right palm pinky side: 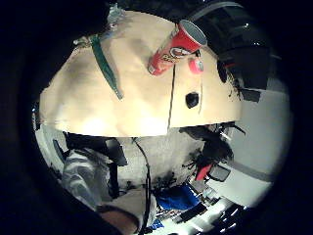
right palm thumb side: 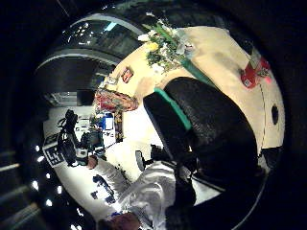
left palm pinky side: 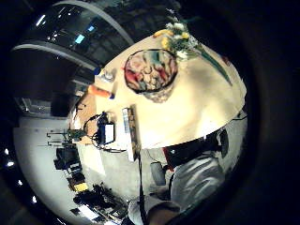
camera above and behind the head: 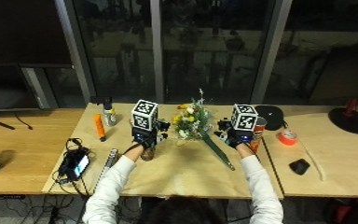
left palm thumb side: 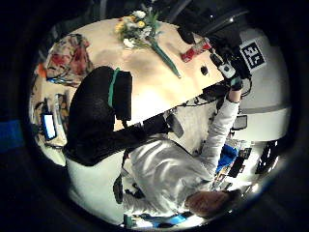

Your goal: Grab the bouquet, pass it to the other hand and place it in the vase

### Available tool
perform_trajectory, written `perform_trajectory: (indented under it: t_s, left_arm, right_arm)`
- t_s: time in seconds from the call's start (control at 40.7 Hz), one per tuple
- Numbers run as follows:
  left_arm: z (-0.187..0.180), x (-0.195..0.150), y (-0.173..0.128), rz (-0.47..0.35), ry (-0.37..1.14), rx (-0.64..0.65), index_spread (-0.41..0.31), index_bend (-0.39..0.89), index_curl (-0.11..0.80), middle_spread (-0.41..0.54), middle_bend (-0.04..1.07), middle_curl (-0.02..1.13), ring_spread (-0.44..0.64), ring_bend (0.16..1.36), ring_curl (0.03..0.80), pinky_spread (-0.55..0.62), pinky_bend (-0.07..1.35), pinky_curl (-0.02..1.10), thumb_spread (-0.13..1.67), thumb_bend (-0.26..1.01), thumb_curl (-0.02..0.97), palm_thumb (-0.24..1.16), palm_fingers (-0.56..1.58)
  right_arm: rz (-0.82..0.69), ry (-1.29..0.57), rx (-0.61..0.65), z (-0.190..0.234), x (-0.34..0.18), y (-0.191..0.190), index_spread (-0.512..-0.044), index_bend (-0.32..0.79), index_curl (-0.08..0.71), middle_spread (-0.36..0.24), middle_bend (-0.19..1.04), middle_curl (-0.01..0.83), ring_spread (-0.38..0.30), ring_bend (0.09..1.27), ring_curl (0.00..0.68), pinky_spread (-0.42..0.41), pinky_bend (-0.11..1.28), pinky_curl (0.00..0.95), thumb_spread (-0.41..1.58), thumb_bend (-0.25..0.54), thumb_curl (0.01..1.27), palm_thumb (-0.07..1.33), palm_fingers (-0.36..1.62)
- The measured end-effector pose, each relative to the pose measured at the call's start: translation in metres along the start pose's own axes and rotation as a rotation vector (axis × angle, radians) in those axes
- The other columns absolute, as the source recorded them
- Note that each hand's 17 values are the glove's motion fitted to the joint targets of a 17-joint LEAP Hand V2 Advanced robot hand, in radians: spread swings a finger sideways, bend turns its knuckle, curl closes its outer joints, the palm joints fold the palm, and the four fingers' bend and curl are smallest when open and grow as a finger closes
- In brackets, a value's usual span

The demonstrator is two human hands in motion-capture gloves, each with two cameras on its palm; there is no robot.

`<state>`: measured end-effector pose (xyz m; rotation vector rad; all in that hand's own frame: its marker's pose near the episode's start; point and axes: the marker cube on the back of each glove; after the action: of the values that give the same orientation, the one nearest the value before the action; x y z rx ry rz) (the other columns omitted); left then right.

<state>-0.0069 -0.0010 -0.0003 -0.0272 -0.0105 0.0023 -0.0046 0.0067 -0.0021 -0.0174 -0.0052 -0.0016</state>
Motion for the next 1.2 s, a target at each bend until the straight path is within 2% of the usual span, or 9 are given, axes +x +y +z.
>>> perform_trajectory:
  t_s: [0.025,0.098,0.196,0.319,0.466,0.638,0.81,1.006,1.202]
  left_arm:
    - [-0.001,-0.001,0.001,0.002,0.000,-0.008,-0.032,0.38,0.099,0.076,0.16,0.04,0.14,0.31,0.041,0.12,0.30,0.06,0.45,0.17,0.061,0.26,0.49]
    - [-0.010,-0.007,0.008,0.014,0.016,-0.046,-0.042,0.39,0.149,0.107,0.15,0.08,0.19,0.33,0.093,0.16,0.31,0.12,0.66,0.18,0.091,0.29,0.46]
    - [-0.019,-0.008,0.018,0.023,0.050,-0.062,-0.050,0.39,0.198,0.128,0.16,0.12,0.24,0.34,0.130,0.20,0.31,0.16,0.86,0.17,0.126,0.30,0.44]
    - [-0.025,-0.004,0.025,0.039,0.068,-0.046,-0.056,0.38,0.240,0.136,0.16,0.15,0.27,0.36,0.153,0.23,0.30,0.20,1.01,0.16,0.161,0.31,0.44]
    - [-0.023,0.003,0.023,0.069,0.086,-0.009,-0.059,0.36,0.281,0.142,0.16,0.17,0.29,0.36,0.172,0.25,0.29,0.23,1.12,0.13,0.196,0.31,0.43]
    - [-0.014,0.014,0.019,0.095,0.091,0.013,-0.061,0.35,0.318,0.145,0.16,0.20,0.30,0.36,0.188,0.26,0.28,0.26,1.18,0.10,0.229,0.32,0.42]
    - [-0.001,0.019,0.009,0.106,0.103,0.004,-0.058,0.32,0.343,0.153,0.16,0.21,0.30,0.36,0.203,0.26,0.27,0.28,1.21,0.07,0.254,0.33,0.41]
    - [0.008,0.028,-0.012,0.071,0.195,0.004,-0.056,0.30,0.368,0.158,0.15,0.22,0.31,0.36,0.216,0.26,0.26,0.30,1.22,0.03,0.277,0.34,0.40]
    - [0.012,0.022,-0.016,-0.018,0.258,-0.018,-0.035,0.23,0.374,0.180,0.16,0.24,0.32,0.40,0.240,0.32,0.24,0.31,1.23,0.00,0.291,0.34,0.35]
  right_arm:
    - [-0.003,0.000,-0.003,-0.001,-0.001,0.002,-0.186,0.09,0.016,0.010,0.23,0.057,0.023,0.38,0.073,0.072,0.37,0.083,0.44,0.184,0.05,0.28,0.38]
    - [-0.028,-0.001,-0.015,-0.005,-0.008,0.014,-0.250,0.10,0.052,0.013,0.24,0.097,0.032,0.42,0.128,0.098,0.40,0.140,0.66,0.199,0.06,0.31,0.34]
    - [-0.059,-0.012,-0.019,-0.009,-0.011,0.028,-0.303,0.10,0.076,0.018,0.25,0.137,0.036,0.45,0.171,0.120,0.42,0.184,0.86,0.200,0.08,0.32,0.31]
    - [-0.090,-0.045,-0.001,-0.009,-0.007,0.032,-0.338,0.11,0.095,0.021,0.26,0.179,0.040,0.48,0.198,0.140,0.43,0.215,1.03,0.188,0.10,0.33,0.29]
    - [-0.087,-0.081,0.026,-0.012,-0.004,0.034,-0.358,0.11,0.111,0.023,0.27,0.218,0.042,0.49,0.220,0.156,0.44,0.244,1.15,0.162,0.12,0.33,0.29]
    - [-0.038,-0.106,0.051,-0.012,0.000,0.025,-0.347,0.04,0.095,0.027,0.29,0.254,0.043,0.54,0.248,0.196,0.56,0.292,1.21,0.133,0.14,0.34,0.36]
    - [0.031,-0.056,0.050,-0.012,0.001,0.022,-0.280,0.02,0.065,0.024,0.34,0.298,0.036,0.62,0.289,0.219,0.67,0.336,1.20,0.100,0.18,0.36,0.45]
    - [0.123,0.009,0.020,0.003,0.007,0.004,-0.229,0.03,0.049,0.017,0.39,0.339,0.016,0.67,0.322,0.209,0.70,0.358,1.17,0.064,0.22,0.40,0.46]
    - [0.174,-0.017,-0.022,0.027,0.013,-0.034,-0.208,0.04,0.048,0.022,0.37,0.353,0.014,0.68,0.340,0.206,0.74,0.369,1.16,0.031,0.25,0.44,0.43]
